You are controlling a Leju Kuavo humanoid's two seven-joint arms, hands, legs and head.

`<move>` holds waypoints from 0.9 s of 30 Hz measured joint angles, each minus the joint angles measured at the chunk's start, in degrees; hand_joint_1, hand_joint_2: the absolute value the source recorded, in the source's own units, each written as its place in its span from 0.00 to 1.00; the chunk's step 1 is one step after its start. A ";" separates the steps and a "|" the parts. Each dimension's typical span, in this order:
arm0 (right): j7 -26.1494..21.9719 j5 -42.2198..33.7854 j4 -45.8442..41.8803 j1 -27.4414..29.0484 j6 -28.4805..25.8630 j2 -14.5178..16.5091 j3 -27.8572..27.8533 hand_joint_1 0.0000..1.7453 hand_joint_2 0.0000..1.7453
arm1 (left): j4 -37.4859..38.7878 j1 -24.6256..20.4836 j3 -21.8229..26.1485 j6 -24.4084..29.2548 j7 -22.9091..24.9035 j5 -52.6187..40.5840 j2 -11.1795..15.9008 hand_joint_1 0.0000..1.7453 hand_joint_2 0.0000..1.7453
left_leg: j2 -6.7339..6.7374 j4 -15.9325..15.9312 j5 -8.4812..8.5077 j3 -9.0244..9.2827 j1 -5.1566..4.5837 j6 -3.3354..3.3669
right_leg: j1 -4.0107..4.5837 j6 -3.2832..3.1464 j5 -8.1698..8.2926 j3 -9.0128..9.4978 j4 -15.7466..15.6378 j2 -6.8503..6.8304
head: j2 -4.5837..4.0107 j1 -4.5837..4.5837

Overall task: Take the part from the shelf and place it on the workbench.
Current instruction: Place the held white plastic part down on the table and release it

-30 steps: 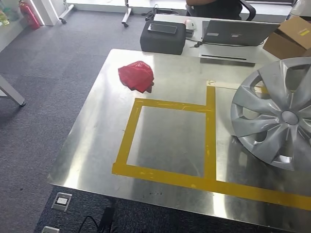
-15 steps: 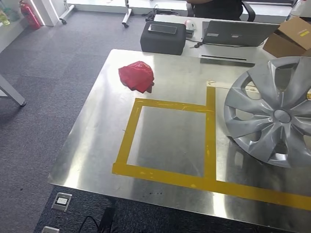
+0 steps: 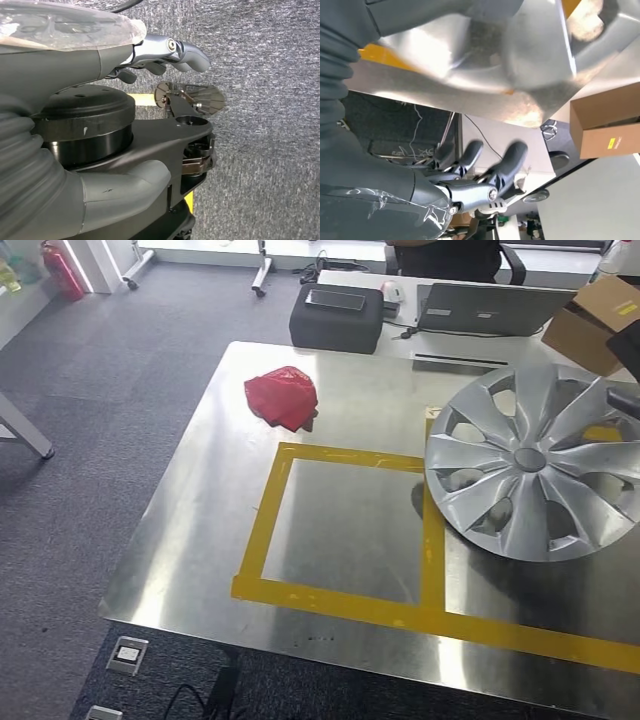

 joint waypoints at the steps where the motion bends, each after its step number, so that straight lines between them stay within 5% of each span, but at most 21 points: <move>1: 0.00 0.00 0.00 0.00 0.00 0.05 0.03 0.00 0.00 | 0.00 0.00 -0.06 0.00 0.01 0.00 0.00 0.00 1.00 | 0.00 0.00 0.00 0.00 0.00 0.00 | 0.00 0.00 0.00 0.00 0.00 0.00 | 0.00 0.01; 26: 1.47 0.06 0.01 0.00 -2.05 0.31 0.78 0.00 0.00 | 0.00 0.01 -0.66 0.18 -0.77 1.03 0.00 0.00 1.00 | 0.01 0.00 0.00 0.02 0.00 0.00 | -0.01 0.00 0.00 -0.03 -0.01 0.01 | 0.00 0.01; 27: 1.17 -0.51 -0.01 0.01 -2.75 0.29 0.76 0.00 0.00 | 0.00 0.01 -0.66 0.20 -0.83 1.23 0.00 0.00 0.75 | 0.02 0.00 0.00 0.02 0.00 0.00 | -0.01 0.00 0.00 -0.03 -0.01 0.01 | 0.00 0.00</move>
